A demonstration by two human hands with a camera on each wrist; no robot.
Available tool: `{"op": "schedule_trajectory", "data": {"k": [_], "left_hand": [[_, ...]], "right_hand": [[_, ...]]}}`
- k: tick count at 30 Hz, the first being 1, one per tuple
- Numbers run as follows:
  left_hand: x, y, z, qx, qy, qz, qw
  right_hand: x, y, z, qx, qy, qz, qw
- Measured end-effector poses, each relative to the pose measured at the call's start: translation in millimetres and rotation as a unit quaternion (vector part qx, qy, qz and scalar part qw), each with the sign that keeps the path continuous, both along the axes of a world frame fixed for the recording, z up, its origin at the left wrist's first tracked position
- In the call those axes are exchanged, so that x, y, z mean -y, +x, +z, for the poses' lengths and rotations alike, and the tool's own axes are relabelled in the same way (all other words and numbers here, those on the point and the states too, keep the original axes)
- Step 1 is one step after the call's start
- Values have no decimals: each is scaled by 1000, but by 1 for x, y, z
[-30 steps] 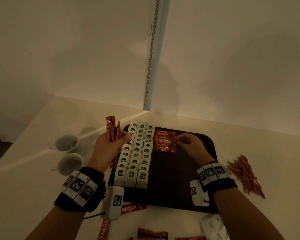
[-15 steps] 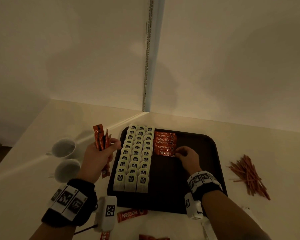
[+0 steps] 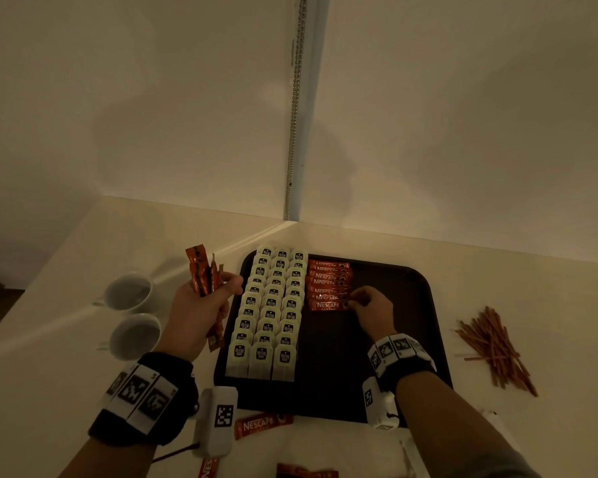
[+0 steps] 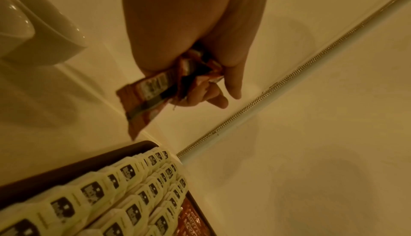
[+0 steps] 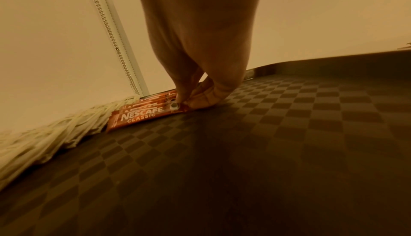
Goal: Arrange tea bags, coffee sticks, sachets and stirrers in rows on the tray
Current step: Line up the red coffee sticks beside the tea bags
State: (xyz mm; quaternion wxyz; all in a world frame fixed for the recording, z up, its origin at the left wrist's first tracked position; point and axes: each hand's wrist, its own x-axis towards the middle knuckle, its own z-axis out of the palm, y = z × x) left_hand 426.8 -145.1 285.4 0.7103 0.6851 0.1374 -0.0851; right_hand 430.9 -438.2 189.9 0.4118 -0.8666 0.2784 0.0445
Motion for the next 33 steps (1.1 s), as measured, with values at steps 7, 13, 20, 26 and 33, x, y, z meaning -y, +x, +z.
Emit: {"op": "schedule_trajectory", "data": {"k": [7,13,20,26,33], "left_hand": [[18,16,11,-94,-233,58,966],[46,21,19,-66,-315,62,945],[34,22,26,-55,-399,162,901],[16,15,33,-41,-292,95,951],[33,3,30,15,-192,-44,980]], "right_hand": [[-48,-4,53,87,128,138,978],[-112,-18,105,61,357,260,895],[-98,-26,117,40,294,295,908],[-77,-26,127,158,174,251,939],[-80,-19,130,348,72,284,890]]}}
